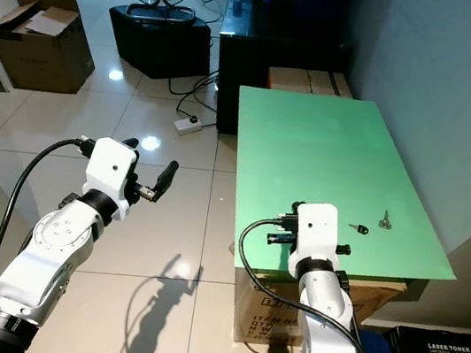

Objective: Hang keys on a hook

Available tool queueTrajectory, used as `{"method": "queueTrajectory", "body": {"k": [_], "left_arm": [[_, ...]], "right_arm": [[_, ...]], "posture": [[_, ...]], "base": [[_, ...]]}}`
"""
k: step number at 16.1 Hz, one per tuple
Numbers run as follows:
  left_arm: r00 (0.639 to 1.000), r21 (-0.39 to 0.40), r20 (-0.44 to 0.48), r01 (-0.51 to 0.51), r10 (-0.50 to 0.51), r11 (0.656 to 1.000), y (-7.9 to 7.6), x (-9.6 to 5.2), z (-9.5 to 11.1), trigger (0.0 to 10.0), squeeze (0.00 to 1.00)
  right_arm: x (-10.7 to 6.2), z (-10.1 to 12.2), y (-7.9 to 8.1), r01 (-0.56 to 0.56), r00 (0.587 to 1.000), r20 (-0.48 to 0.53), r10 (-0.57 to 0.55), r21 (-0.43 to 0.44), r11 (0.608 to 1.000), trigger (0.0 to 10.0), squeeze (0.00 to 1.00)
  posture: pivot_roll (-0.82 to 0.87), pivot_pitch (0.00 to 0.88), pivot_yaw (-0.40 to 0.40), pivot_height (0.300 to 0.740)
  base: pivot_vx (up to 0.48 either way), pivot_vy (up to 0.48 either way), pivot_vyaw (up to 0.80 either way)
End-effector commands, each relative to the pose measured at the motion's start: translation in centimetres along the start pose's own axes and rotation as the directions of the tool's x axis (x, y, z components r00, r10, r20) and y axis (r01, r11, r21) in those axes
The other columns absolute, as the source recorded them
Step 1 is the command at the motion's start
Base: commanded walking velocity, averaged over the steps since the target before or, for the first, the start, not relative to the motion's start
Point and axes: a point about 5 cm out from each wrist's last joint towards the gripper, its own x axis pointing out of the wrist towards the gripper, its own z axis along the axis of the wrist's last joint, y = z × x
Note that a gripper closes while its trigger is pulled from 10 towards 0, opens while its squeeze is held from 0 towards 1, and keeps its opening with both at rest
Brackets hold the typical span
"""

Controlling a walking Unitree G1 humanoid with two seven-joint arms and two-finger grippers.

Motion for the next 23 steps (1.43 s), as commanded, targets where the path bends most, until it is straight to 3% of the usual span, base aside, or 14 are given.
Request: {"method": "queueTrajectory", "body": {"k": [1, 9, 23], "left_arm": [[1.000, 0.007, 0.002, -0.002, 0.002, 1.000, 0.22, -0.01, -0.07, 10.0, 0.00], [1.000, 0.017, 0.003, 0.003, -0.003, 1.000, 0.22, 0.00, -0.08, 10.0, 0.00], [1.000, 0.025, -0.011, -0.011, 0.011, 1.000, 0.30, 0.32, -0.22, 10.0, 0.00]], "right_arm": [[-0.09, -0.02, 0.17, -0.010, 1.000, 0.002, 0.010, -0.006, 1.000, 10.0, 0.00], [-0.27, -0.15, -0.04, 0.004, 1.000, -0.002, -0.004, -0.009, 1.000, 10.0, 0.00], [-0.43, -0.39, -0.41, 0.028, 1.000, -0.013, -0.028, -0.003, 1.000, 10.0, 0.00]], "posture": [[-0.13, 0.005, 0.073, 0.740], [-0.13, 0.009, 0.075, 0.740], [-0.13, 0.018, 0.081, 0.740]], "base": [[0.000, 0.000, 0.00], [0.000, -0.365, 0.00], [0.000, 0.000, 0.00]]}}
